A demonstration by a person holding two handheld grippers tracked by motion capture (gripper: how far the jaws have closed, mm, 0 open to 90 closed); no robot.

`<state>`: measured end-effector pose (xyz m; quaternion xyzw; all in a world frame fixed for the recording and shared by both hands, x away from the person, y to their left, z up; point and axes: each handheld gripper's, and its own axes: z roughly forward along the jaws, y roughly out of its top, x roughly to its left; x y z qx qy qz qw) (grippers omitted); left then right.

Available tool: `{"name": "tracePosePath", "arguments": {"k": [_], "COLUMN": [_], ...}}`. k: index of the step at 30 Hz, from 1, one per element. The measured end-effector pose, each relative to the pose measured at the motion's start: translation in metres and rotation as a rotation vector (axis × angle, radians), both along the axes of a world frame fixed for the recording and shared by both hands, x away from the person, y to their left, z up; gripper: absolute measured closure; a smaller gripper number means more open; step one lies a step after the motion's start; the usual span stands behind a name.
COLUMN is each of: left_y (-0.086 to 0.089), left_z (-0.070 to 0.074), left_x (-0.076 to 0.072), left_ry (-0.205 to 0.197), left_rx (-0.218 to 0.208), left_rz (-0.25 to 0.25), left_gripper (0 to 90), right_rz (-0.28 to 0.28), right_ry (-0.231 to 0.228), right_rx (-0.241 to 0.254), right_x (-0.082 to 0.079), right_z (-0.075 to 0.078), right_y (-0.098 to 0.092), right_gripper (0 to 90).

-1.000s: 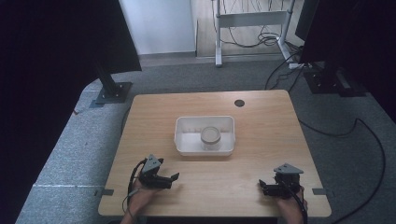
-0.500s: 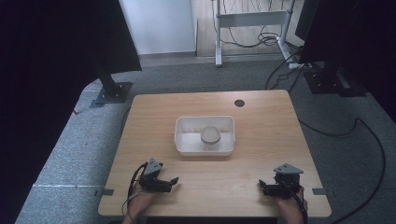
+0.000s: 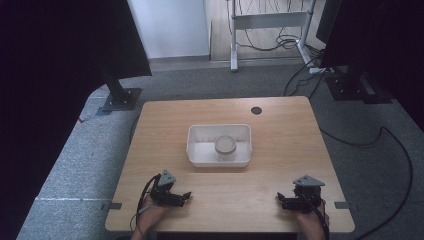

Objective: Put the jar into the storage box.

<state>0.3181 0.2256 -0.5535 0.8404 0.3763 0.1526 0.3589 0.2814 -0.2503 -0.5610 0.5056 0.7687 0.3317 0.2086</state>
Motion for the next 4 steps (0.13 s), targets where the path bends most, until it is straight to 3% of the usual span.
{"name": "tracePosePath", "arguments": {"k": [4], "left_y": [-0.0032], "left_z": [-0.0006], "left_x": [-0.0007], "left_ry": [-0.010], "left_rx": [0.030], "left_rz": [-0.006], "left_gripper": [3.4], "right_rz": [0.000], "right_ry": [0.000], "right_rx": [0.000], "right_x": [0.0000], "right_z": [0.0000], "right_y": [0.0000], "right_gripper": [2.8]}}
